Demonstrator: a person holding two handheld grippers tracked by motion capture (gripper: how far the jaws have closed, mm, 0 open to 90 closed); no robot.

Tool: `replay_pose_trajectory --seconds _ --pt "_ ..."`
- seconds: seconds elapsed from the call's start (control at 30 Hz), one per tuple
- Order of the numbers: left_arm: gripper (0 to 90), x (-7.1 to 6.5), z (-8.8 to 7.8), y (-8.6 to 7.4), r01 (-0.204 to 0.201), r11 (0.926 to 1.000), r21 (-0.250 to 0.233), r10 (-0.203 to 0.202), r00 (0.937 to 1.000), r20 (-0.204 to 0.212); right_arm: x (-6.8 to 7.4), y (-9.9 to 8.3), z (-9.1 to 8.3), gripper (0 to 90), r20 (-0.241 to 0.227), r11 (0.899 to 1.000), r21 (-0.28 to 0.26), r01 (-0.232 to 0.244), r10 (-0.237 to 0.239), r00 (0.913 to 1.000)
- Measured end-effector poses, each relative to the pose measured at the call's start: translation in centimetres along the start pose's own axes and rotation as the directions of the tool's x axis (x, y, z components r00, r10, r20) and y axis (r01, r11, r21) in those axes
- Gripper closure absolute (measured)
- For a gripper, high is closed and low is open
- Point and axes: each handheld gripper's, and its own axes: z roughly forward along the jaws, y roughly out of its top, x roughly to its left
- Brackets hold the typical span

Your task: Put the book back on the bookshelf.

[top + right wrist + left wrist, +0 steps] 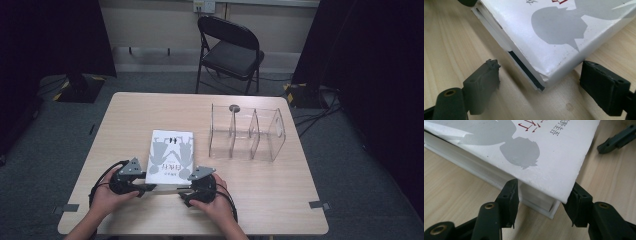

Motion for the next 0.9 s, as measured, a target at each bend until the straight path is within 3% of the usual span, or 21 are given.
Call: replay_pose_trajectory --seconds 0.1,0.2,0.3,0.4,0.43,0.57,0.67,0.73,0.87,0.9 --pt "48.2 0.1 -0.4 0.3 -0.012 0.9999 0.0 0.012 0.9999 0.0 0.0 0.0 0.0 14.7 0.0 1.0 -0.001 0.002 -0.002 1.0" --pt "47.7 0.1 -0.4 0.4 0.03 0.9988 -0.039 -0.029 0.9995 0.014 0.1 0.0 0.0 14.1 0.001 1.0 0.001 0.0 0.0 1.0" --pt "46.9 0.3 -0.4 0.4 0.048 0.9982 -0.037 -0.046 0.9982 0.037 0.1 0.0 0.1 13.9 0.003 1.0 0.001 0.0 0.0 1.0" --pt "38.1 0.3 0.0 0.5 0.076 0.9968 -0.026 -0.074 0.9952 0.063 0.1 0.0 0.1 13.7 0.002 1.0 0.001 -0.003 0.003 1.0" --pt "33.9 0.3 0.2 0.6 0.06 0.9981 -0.015 -0.059 0.9963 0.062 0.1 0.0 0.1 13.7 0.003 1.0 0.001 -0.004 0.004 1.0" --pt "24.3 0.1 0.7 0.7 0.065 0.9978 -0.011 -0.064 0.9967 0.051 0.1 0.0 0.1 13.7 0.003 1.0 0.001 -0.004 0.004 1.0" --pt "24.7 0.2 0.8 0.7 0.082 0.9963 -0.023 -0.081 0.9957 0.045 0.1 0.0 0.1 13.7 0.003 1.0 0.002 -0.004 0.004 1.0" --pt "28.7 0.3 0.6 0.7 0.063 0.9978 -0.021 -0.062 0.9978 0.024 0.1 0.0 0.1 13.6 0.004 1.0 0.001 -0.004 0.004 1.0" --pt "32.3 0.7 0.4 0.7 0.082 0.9958 -0.04 -0.081 0.9956 0.048 0.1 0.0 0.1 13.7 0.005 1.0 0.001 -0.004 0.004 1.0" --pt "32.9 0.7 0.4 0.7 0.068 0.9971 -0.035 -0.066 0.997 0.042 0.1 0.0 0.1 13.5 0.006 1.0 0.001 -0.003 0.003 1.0"
